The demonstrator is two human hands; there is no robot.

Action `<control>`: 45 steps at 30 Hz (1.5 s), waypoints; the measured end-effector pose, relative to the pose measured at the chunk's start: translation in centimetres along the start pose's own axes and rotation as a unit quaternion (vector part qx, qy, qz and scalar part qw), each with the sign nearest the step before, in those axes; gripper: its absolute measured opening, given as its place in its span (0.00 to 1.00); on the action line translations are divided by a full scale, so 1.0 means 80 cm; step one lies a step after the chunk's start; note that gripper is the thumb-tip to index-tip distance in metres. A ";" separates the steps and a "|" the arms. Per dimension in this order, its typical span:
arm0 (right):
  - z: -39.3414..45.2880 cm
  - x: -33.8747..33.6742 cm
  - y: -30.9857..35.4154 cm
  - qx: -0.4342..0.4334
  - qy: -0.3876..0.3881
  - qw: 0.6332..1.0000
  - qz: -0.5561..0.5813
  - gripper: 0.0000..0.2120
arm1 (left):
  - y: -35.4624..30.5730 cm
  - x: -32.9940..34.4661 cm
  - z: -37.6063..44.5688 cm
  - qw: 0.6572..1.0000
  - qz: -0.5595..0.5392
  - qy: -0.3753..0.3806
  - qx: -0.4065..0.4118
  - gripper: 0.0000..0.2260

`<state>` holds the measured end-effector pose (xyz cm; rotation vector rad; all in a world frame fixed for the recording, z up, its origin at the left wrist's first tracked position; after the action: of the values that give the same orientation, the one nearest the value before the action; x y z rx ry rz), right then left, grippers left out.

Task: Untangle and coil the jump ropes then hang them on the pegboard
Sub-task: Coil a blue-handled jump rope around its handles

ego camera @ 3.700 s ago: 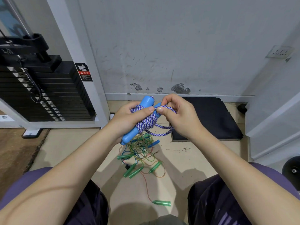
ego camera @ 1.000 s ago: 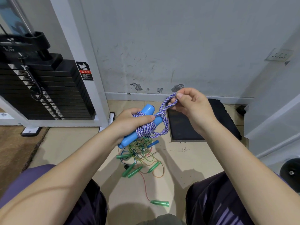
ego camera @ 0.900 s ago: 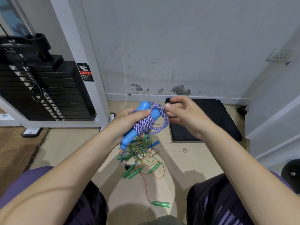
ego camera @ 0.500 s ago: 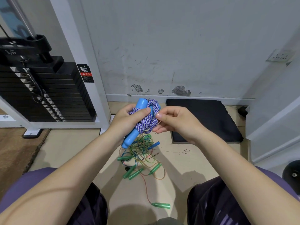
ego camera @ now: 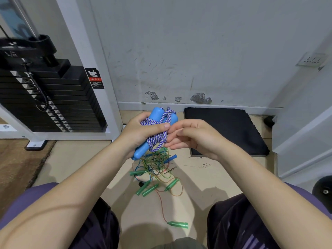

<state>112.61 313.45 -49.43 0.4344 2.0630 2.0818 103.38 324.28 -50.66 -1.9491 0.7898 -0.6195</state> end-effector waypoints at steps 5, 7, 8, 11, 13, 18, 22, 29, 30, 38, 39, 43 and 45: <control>0.003 -0.053 0.009 0.024 -0.145 0.986 -0.076 0.12 | 0.000 0.013 -0.001 0.997 0.073 0.035 0.008 0.24; 0.003 -0.048 -0.005 0.065 -0.111 0.988 -0.086 0.20 | -0.002 0.020 -0.004 0.995 0.086 0.052 0.016 0.24; 0.003 -0.042 -0.011 0.071 -0.087 0.990 -0.086 0.22 | -0.001 0.023 -0.006 0.994 0.094 0.057 0.016 0.23; 0.006 -0.038 -0.009 0.031 -0.084 0.995 -0.052 0.11 | 0.004 0.029 -0.007 0.988 0.133 0.074 0.010 0.22; 0.006 -0.046 -0.004 0.004 -0.118 0.993 -0.027 0.06 | 0.010 0.032 -0.006 0.987 0.139 0.076 -0.001 0.21; 0.007 -0.061 0.025 -0.101 -0.192 0.966 -0.138 0.03 | 0.019 0.029 0.003 0.991 0.121 0.049 -0.040 0.21; 0.006 -0.059 0.052 -0.161 -0.211 0.943 -0.200 0.08 | 0.026 0.020 0.010 0.991 0.108 0.028 -0.068 0.20; -0.015 -0.121 0.080 -0.188 -0.338 0.912 -0.138 0.03 | 0.027 0.025 0.006 0.990 0.110 0.044 -0.079 0.24; -0.013 -0.119 0.076 -0.185 -0.335 0.915 -0.125 0.03 | 0.026 0.025 0.005 0.990 0.110 0.046 -0.071 0.23; 0.008 -0.067 0.007 -0.029 -0.146 0.983 -0.111 0.08 | 0.018 0.019 0.001 0.991 0.130 0.017 -0.026 0.17; 0.008 -0.064 0.005 -0.024 -0.131 0.983 -0.127 0.09 | 0.016 0.016 0.001 0.991 0.134 0.011 -0.020 0.18; 0.008 -0.064 0.000 -0.003 -0.123 0.972 -0.199 0.14 | 0.005 0.019 -0.003 0.974 0.222 -0.015 0.039 0.17; 0.007 -0.063 -0.008 0.020 -0.113 0.969 -0.217 0.13 | 0.002 0.020 -0.003 0.965 0.254 -0.029 0.062 0.17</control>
<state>117.51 312.35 -50.49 0.1888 1.8654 1.6583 104.24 322.92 -50.55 -1.5547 1.1319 -0.2903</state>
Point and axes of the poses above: each hand's wrist, its own z-axis towards the middle knuckle, its own x-axis out of the palm, y = z × x, the point moved 9 cm from there along z, towards the middle knuckle, and after that the axes turned 14 degrees about -x, right-handed, at the moved point
